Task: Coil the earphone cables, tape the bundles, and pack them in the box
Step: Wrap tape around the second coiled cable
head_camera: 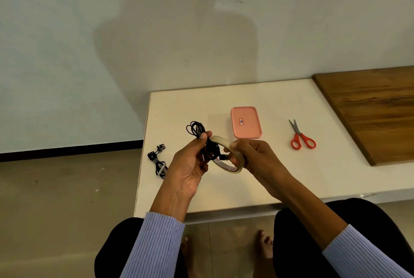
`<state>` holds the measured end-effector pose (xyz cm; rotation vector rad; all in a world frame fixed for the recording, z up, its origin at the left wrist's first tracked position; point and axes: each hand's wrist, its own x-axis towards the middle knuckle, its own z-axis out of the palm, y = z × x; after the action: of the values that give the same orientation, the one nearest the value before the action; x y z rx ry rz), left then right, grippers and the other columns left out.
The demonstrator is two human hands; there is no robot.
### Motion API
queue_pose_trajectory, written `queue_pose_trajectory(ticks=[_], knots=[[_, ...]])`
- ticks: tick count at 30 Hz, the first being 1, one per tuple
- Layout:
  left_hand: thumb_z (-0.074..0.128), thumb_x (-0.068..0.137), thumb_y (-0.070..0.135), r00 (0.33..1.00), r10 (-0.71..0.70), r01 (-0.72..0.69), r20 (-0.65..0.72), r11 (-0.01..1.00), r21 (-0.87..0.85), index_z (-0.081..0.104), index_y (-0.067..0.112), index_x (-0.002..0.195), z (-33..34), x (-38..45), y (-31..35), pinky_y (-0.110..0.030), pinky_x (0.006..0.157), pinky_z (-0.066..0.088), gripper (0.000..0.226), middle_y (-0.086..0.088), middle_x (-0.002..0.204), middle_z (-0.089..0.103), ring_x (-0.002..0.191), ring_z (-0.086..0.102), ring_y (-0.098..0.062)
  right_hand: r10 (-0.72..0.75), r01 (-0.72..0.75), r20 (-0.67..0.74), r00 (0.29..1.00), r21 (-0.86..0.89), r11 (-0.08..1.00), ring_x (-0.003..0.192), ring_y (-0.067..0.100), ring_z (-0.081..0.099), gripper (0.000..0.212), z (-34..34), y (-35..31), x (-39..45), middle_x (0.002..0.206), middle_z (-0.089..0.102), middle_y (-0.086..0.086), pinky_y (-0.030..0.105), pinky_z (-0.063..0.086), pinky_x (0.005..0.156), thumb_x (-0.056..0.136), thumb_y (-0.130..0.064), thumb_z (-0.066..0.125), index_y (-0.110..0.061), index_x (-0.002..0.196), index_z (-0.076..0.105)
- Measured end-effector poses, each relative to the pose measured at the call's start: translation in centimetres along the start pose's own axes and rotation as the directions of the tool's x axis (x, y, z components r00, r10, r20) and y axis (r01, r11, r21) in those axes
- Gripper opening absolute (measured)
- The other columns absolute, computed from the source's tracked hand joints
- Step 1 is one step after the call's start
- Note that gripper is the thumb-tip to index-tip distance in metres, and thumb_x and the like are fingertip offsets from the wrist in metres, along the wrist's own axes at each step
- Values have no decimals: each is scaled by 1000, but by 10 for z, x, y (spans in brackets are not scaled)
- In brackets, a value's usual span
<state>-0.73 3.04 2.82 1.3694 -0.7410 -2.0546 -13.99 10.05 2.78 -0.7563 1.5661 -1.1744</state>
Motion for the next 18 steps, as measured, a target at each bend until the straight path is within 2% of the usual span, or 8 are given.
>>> queue_pose_trajectory(ticks=[2,5,7,12,15,18], knots=[[60,89,27,1000,-10,10,4,1000,-2,72,21,89,0,0,0,-24,61,32,13,-1,90,66,78,55,-12,-10,11,10,1000,-18,1000,74,19,58,31,0,-2,-2,68,65,5,29,47,83,83,-42,58,-17,66,67],[61,88,27,999,-36,37,2,999,-16,72,21,88,1,1,1,-24,60,32,12,-2,89,65,77,55,-11,-16,17,54,998,-28,999,73,18,57,43,-2,-1,-2,64,63,1,30,46,81,71,-50,59,-8,76,69],[62,88,27,998,-68,68,6,996,-58,72,21,85,0,2,2,-23,60,32,12,-2,86,64,75,53,-11,-17,16,118,993,5,1000,75,18,57,47,-5,-1,0,68,66,-1,33,46,84,73,-46,60,-2,87,69],[60,89,26,993,-116,119,27,980,-157,70,22,83,0,-1,7,-22,60,30,12,2,64,67,68,50,-9,-47,4,313,949,137,991,86,15,63,25,-16,-4,0,95,73,7,25,50,82,85,-22,57,-6,99,71],[60,89,26,990,-136,143,45,969,-201,69,21,84,-1,-3,9,-21,59,31,11,3,62,67,66,51,-10,-78,9,408,910,169,986,99,20,63,26,-22,-6,0,110,69,13,25,50,90,89,-9,53,-4,110,68],[60,89,25,986,-154,166,65,955,-247,70,21,85,-2,-3,9,-21,60,33,11,1,66,66,68,52,-11,-99,47,436,894,129,991,107,23,62,27,-26,-5,0,113,69,13,25,49,91,91,-7,52,-3,115,64]])
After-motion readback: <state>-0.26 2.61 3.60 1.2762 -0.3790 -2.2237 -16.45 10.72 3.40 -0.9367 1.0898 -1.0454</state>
